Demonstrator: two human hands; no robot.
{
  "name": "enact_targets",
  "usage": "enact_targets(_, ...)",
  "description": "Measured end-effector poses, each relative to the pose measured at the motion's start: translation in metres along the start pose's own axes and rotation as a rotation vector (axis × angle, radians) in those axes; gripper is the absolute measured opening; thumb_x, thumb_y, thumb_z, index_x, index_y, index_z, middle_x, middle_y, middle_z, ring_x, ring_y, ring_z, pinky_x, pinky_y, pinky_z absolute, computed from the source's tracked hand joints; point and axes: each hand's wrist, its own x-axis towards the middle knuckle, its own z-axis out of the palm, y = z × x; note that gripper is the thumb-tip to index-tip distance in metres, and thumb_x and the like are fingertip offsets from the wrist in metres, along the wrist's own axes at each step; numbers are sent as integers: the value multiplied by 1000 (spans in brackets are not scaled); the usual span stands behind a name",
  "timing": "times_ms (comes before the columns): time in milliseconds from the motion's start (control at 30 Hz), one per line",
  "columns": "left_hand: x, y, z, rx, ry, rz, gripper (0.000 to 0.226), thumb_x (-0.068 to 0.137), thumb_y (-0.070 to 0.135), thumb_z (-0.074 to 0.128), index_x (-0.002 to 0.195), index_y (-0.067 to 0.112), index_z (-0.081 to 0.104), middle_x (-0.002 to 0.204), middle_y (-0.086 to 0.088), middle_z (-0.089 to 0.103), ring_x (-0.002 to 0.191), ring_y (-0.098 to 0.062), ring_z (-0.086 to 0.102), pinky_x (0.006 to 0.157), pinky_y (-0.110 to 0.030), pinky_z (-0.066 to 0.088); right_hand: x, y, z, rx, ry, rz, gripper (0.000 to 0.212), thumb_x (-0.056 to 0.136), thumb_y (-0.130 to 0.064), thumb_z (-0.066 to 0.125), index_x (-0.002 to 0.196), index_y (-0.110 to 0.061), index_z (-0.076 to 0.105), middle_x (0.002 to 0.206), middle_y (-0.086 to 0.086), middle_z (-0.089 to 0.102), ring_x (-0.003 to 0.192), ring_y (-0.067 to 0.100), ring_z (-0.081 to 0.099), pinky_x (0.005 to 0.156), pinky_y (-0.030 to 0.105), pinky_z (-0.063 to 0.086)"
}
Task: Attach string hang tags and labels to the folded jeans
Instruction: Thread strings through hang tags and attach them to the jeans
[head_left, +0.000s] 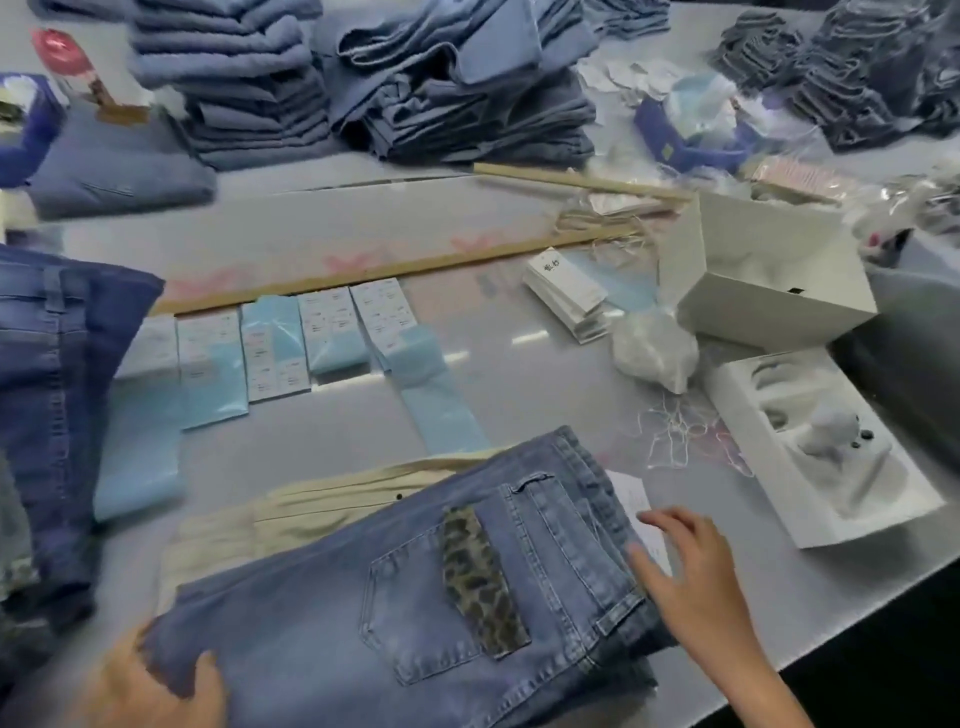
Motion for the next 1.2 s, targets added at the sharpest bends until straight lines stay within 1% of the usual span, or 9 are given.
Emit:
enact_targets(67, 5, 23, 42, 134, 291, 167, 39, 79, 12, 71, 117, 13, 62, 112, 18, 69, 99, -3, 61, 80, -2, 29, -5, -16, -2, -141, -87, -132, 25, 89, -52, 63, 110, -38, 64, 110, -19, 55, 108, 6, 50, 96, 32, 45)
enact_targets(133, -2, 65, 98, 113, 271, 343, 41, 87, 22, 69, 126, 11, 59, 119, -6, 62, 105, -28, 59, 99, -26, 39, -19, -20, 2, -208, -197, -289, 27, 89, -48, 70, 112, -34, 65, 105, -20, 60, 102, 6, 57, 92, 31, 46)
enact_targets(200, -13, 115, 148, 44, 164, 526, 39, 93, 20, 70, 130, 21, 57, 123, 3, 58, 113, -21, 57, 99, -41, 46, -36, -21, 6, -221, -193, -484, 35, 81, -28, 82, 113, -27, 68, 104, -14, 65, 98, 10, 63, 88, 31, 47)
enact_targets(300, -12, 181, 191, 66, -135, 557, 45, 95, 45, 61, 137, 30, 54, 131, 15, 55, 122, -6, 51, 104, -32, 41, -57, -18, 8, -151, -60, -649, 36, 74, -10, 82, 106, -24, 71, 100, -12, 67, 93, 9, 65, 93, 29, 47)
enact_targets(500, -22, 241, 216, 664, -576, 722, 14, 98, 50, 60, 101, 40, 69, 97, 16, 71, 88, -6, 64, 85, -40, 56, -51, 8, -7, -104, 60, -881, 23, 73, 1, 86, 92, -9, 79, 85, 0, 72, 76, 20, 66, 75, 31, 56)
enact_targets(633, -38, 240, 180, 536, -628, 633, 16, 90, 38, 63, 104, 46, 59, 93, 18, 65, 83, -5, 62, 78, -42, 54, -52, 29, -9, -18, 18, -883, 7, 86, -16, 81, 91, -12, 78, 92, -3, 70, 83, 16, 63, 74, 33, 53)
enact_targets(800, -62, 213, 157, 953, -623, 590, 59, 88, 18, 56, 134, 52, 43, 132, 22, 57, 117, -11, 57, 89, -36, 51, -62, 29, -9, 19, -123, -985, 6, 90, -28, 75, 93, -24, 78, 96, -14, 69, 91, 8, 63, 95, 29, 52)
enact_targets(933, -66, 200, 169, 840, -418, 519, 20, 98, 36, 62, 115, 46, 60, 107, 17, 71, 101, -15, 63, 80, -38, 55, -67, 16, -6, -132, -184, -1071, 9, 89, -24, 72, 82, -29, 75, 81, -15, 67, 77, 5, 62, 98, 27, 52)
enact_targets(1200, -67, 193, 173, 422, -367, 342, 19, 91, 25, 62, 80, 39, 69, 66, 15, 68, 55, -5, 56, 55, -35, 43, -42, 1, -3, 49, -116, -688, 32, 92, -20, 72, 123, -24, 65, 105, -12, 64, 62, 8, 63, 53, 19, 52)
